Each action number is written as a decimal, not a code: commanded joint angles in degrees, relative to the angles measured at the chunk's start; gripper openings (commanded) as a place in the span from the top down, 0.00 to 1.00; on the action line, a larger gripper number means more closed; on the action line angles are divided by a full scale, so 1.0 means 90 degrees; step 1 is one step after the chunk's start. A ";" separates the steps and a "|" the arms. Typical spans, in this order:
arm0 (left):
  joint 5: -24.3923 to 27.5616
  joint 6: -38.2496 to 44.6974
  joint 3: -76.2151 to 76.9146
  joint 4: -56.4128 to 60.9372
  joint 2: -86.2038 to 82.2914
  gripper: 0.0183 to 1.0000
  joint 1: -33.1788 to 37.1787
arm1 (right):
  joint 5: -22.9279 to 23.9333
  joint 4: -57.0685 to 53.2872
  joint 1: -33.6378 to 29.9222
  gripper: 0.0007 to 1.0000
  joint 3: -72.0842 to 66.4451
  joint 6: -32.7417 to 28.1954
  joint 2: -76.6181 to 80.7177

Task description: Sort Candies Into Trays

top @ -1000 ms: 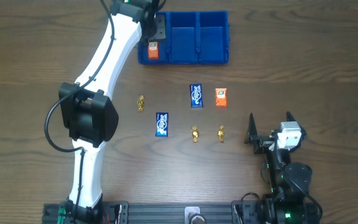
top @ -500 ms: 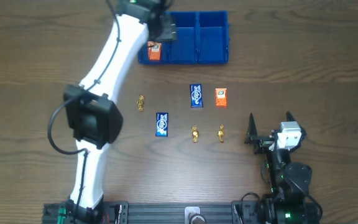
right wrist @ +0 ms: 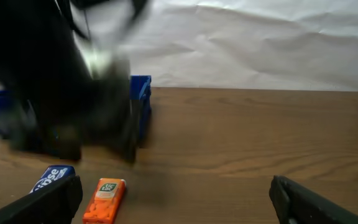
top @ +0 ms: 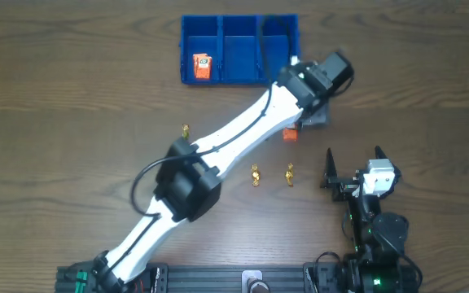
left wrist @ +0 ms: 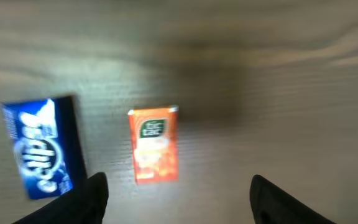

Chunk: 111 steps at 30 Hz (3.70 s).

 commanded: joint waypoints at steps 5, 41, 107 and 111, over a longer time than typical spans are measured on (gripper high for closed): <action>0.0357 -0.0459 -0.0070 -0.0090 0.0583 0.27 0.0187 | -0.0010 -0.0032 0.0041 0.00 -0.0024 -0.0114 -0.0022; -0.0772 0.1889 -0.0053 0.0287 -0.2040 0.70 0.2266 | -0.0010 -0.0032 0.0041 0.00 -0.0024 -0.0114 -0.0022; 0.1132 0.4503 -1.4294 0.8170 -1.5011 0.00 0.4843 | -0.0010 -0.0032 0.0041 0.00 -0.0024 -0.0114 -0.0022; 0.1141 0.4507 -1.4877 0.7983 -1.5429 0.00 0.4843 | -0.0010 -0.0032 0.0041 0.00 -0.0024 -0.0114 -0.0022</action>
